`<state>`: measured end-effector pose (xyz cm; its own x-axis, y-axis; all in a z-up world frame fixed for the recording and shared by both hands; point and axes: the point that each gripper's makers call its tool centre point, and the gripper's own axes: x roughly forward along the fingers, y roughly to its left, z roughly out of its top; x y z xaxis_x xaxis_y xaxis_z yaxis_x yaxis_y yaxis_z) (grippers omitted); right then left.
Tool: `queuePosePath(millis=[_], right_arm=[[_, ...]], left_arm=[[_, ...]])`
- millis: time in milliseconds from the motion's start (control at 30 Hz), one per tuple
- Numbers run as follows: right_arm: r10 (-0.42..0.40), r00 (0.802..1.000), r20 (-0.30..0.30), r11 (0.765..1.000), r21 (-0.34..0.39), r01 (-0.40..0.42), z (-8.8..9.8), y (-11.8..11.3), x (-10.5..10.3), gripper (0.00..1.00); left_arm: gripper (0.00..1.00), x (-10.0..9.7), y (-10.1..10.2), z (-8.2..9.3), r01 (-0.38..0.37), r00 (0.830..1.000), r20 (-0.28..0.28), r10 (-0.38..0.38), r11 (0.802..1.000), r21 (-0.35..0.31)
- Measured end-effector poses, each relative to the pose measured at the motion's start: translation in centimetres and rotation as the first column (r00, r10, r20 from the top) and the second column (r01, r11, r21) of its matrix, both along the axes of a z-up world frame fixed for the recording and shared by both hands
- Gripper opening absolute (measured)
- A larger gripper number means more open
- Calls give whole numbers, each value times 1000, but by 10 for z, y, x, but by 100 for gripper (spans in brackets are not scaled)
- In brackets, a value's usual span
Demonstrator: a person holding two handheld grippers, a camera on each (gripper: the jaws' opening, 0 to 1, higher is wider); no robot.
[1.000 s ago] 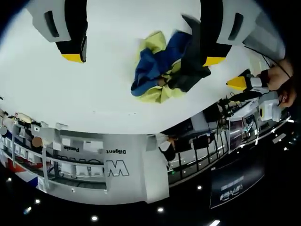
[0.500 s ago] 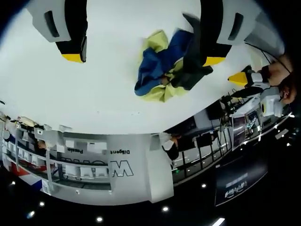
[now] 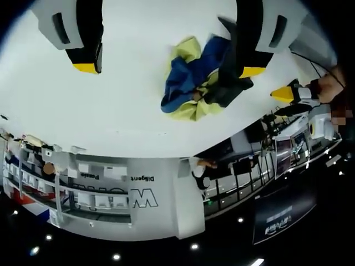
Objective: Fold the garment on the visible template until the final outline fits inside the template.
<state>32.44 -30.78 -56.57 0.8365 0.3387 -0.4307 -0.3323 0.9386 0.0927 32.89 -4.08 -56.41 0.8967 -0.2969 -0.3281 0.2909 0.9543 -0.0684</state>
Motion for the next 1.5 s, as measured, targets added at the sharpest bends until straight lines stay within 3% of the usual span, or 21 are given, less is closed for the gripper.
queuePosePath(millis=[300,667,1100,1333,1500], right_arm=[[19,1000,9,996,-89,-18,-3,1,-1,99],[11,1000,-9,999,-41,-11,-3,-1,-2,99],[18,1000,-3,997,-70,-19,-4,0,-3,99],[23,1000,-18,999,29,-23,-2,3,-6,99],[49,999,-17,999,15,-49,-1,7,-5,99]], left_arm=[[99,-1,-5,-2,20,1000,-4,-20,1000,16],[99,-1,-5,-3,21,1000,-11,-21,1000,15],[99,0,-3,-3,14,1000,-11,-14,1000,18],[99,1,5,2,-19,1000,9,19,999,32],[98,2,9,3,-30,999,18,29,999,34]])
